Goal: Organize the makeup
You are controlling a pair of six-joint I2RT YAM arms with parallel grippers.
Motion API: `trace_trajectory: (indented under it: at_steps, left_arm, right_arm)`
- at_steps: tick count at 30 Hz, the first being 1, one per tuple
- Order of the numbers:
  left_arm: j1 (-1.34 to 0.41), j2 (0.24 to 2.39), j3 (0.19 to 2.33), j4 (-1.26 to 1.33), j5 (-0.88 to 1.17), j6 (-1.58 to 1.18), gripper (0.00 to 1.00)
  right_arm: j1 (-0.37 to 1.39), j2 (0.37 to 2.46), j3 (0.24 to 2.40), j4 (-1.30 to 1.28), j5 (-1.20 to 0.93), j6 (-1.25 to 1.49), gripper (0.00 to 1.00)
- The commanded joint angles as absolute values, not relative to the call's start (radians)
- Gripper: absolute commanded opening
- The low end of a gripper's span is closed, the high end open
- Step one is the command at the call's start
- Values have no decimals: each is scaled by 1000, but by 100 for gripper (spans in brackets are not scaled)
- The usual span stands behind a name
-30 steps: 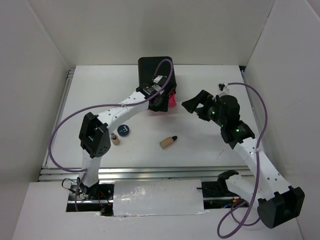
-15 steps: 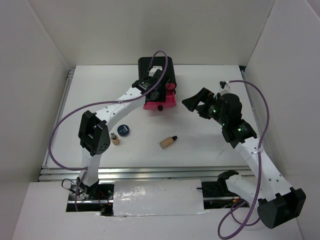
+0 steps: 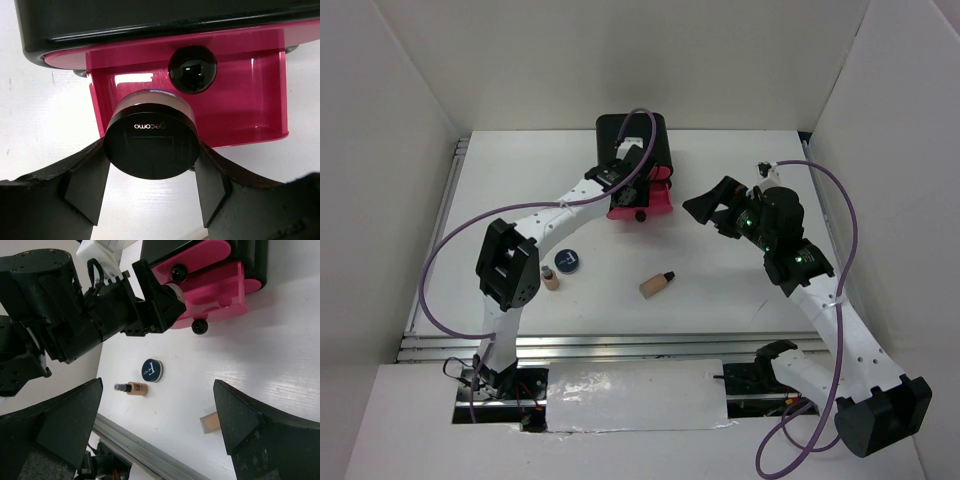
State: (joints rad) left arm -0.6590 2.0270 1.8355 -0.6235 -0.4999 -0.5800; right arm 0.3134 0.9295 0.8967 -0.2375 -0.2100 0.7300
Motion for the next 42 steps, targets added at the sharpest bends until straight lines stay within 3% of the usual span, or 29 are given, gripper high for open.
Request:
trace_trajectory:
  at_steps: [1,5,11,17,19,20,23,30,36,42]
  left_arm:
    - [-646,2031,1861,-584,-505,-581,34]
    - [-644,2033,1855,-578,-495,-584,34]
    - [-643,2063,1867,-597,-492,-592,46]
    - [-641,2072,1847,-580,-474,-614,52]
    - [-640,2066,1847,-571,-471,-609,62]
    - [-641,2066,1850,-574,-474,-611,76]
    - [-640,2065,1873,-609,-486,-620,99]
    - [-640,2010,1926,-629,-486,-627,99]
    - [-617,1990,2081,-840,-589,-715,99]
    - [-505,1881,1951,-1006,-565,-839,99]
  right_arm:
    - [311,900,922,-233,-227,713,100]
    - [314,894,917,-235,-224,712,100]
    - [311,887,908,-230,-227,715,100]
    - [313,884,902,-226,-232,712,100]
    - [314,884,902,-224,-235,713,100]
    - [314,884,900,-221,-235,712,100]
    - [314,881,899,-219,-236,715,100]
    - [314,885,894,-210,-236,716,100]
    - [311,884,899,-206,-235,716,100]
    - [311,868,897,-212,-244,698,100]
